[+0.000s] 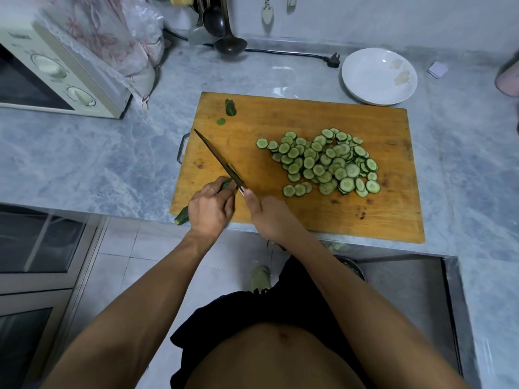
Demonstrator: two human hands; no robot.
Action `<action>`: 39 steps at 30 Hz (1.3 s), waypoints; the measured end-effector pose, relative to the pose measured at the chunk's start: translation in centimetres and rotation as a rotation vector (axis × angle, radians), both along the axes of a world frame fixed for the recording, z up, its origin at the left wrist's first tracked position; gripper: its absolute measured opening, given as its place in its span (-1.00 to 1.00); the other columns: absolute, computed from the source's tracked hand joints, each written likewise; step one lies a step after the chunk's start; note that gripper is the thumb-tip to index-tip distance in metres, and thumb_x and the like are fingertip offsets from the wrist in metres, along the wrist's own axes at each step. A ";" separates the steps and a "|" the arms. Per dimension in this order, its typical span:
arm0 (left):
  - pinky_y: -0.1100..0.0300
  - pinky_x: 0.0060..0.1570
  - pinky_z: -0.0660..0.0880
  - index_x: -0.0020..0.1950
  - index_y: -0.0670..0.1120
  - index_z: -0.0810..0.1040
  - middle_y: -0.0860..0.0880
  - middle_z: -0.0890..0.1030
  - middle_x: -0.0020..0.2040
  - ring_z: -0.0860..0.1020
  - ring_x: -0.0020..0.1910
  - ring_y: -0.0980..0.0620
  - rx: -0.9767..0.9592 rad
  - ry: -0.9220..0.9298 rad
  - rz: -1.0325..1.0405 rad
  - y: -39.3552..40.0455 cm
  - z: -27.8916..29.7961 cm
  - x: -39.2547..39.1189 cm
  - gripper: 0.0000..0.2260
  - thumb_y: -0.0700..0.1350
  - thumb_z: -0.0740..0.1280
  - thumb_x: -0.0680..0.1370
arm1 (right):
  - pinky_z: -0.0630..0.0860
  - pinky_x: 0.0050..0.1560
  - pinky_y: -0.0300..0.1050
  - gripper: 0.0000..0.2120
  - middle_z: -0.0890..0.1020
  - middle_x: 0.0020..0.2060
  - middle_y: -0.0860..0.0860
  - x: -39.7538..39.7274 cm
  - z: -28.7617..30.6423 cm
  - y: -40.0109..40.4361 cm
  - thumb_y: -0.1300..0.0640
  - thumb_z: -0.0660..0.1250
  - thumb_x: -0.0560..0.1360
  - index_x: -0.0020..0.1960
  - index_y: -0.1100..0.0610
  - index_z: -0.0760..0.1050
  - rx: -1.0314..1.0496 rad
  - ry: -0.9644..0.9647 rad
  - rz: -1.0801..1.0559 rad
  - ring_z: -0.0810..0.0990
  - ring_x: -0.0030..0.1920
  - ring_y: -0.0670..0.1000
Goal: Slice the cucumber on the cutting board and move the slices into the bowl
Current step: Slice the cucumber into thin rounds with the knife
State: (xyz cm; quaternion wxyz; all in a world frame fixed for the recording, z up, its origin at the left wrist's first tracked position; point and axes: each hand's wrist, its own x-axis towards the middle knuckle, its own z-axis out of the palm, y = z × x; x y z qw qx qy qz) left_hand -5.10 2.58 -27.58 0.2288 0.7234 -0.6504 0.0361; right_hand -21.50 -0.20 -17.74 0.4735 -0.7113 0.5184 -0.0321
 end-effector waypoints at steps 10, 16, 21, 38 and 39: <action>0.16 -0.30 0.52 0.17 0.05 0.67 0.05 0.64 0.16 0.63 -0.12 -0.06 0.011 0.096 0.001 0.0 0.2 0.3 -0.80 -0.08 0.32 0.59 | 0.45 -0.47 -0.12 -0.34 0.49 -0.44 0.11 -1.7 0.4 -0.1 -0.31 -0.07 0.62 -0.29 0.18 0.43 0.146 -0.069 -0.120 0.48 -0.46 0.08; 0.21 -0.34 0.41 0.09 0.01 0.69 0.05 0.64 0.14 0.62 -0.17 -0.09 0.018 0.081 -0.011 0.1 1.0 0.0 -0.81 -0.08 0.29 0.58 | 0.37 -0.27 -0.05 -0.35 0.44 -0.46 0.09 -2.7 1.2 1.1 -0.23 -0.10 0.66 -0.42 0.15 0.31 0.036 -0.038 -0.013 0.46 -0.38 0.09; 0.18 -0.32 0.44 0.00 -0.02 0.70 0.01 0.65 0.15 0.63 -0.16 -0.12 -0.007 0.104 -0.011 0.2 1.3 -0.1 -0.74 -0.04 0.21 0.57 | 0.40 -0.25 -0.05 -0.34 0.45 -0.48 0.07 -2.7 2.1 1.6 -0.23 -0.10 0.66 -0.46 0.13 0.31 0.025 -0.032 0.009 0.48 -0.39 0.07; 0.21 -0.30 0.48 0.02 0.01 0.71 0.00 0.66 0.15 0.65 -0.11 -0.08 0.016 0.081 0.016 -0.1 0.9 0.2 -0.81 -0.07 0.30 0.53 | 0.38 -0.28 -0.09 -0.37 0.51 -0.39 0.07 -2.5 2.1 1.1 -0.24 -0.09 0.65 -0.36 0.15 0.37 0.014 0.030 0.018 0.49 -0.34 0.01; 0.21 -0.31 0.46 0.02 0.02 0.71 0.01 0.66 0.15 0.65 -0.11 -0.08 0.024 0.077 0.016 -0.1 0.9 0.2 -0.79 -0.06 0.28 0.54 | 0.38 -0.27 -0.10 -0.38 0.52 -0.38 0.07 -2.5 2.2 1.1 -0.24 -0.09 0.65 -0.35 0.15 0.38 0.016 0.028 0.019 0.50 -0.32 0.00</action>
